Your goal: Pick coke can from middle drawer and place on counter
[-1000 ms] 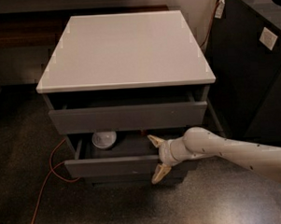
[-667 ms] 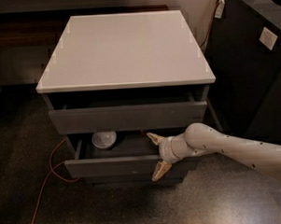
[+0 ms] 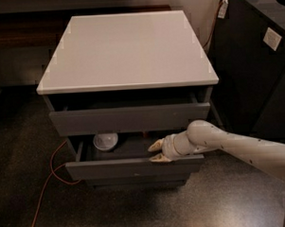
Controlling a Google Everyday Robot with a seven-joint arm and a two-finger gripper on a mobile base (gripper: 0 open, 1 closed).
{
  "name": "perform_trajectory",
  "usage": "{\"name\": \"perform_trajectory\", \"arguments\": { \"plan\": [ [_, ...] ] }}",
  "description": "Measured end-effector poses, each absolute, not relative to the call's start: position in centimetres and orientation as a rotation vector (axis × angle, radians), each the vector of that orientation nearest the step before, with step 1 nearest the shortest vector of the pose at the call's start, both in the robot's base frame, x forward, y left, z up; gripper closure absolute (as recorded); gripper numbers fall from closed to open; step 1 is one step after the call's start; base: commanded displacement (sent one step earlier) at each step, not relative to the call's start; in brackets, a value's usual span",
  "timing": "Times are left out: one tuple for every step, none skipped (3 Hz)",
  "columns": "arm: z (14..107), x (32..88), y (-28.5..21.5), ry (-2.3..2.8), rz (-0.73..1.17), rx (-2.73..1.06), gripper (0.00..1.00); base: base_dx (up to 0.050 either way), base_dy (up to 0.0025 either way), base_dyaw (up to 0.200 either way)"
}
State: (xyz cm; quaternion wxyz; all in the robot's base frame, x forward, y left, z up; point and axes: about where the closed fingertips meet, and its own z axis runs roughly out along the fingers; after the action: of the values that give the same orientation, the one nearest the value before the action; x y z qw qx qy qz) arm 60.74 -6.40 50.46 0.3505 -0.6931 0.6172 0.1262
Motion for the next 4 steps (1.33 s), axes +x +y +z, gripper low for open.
{"name": "perform_trajectory", "arguments": {
  "plan": [
    [49.5,62.6,-7.2,1.643,0.309,-1.771,0.80,0.000,0.00000,0.000],
    [48.5,64.3,-7.9,1.688,0.288,-1.757,1.00,0.000,0.00000,0.000],
    [46.3,65.9,-8.4,1.750,0.288,-1.765,1.00,0.000,0.00000,0.000],
    [44.6,66.6,-8.4,1.786,0.305,-1.771,1.00,0.000,0.00000,0.000]
  ]
}}
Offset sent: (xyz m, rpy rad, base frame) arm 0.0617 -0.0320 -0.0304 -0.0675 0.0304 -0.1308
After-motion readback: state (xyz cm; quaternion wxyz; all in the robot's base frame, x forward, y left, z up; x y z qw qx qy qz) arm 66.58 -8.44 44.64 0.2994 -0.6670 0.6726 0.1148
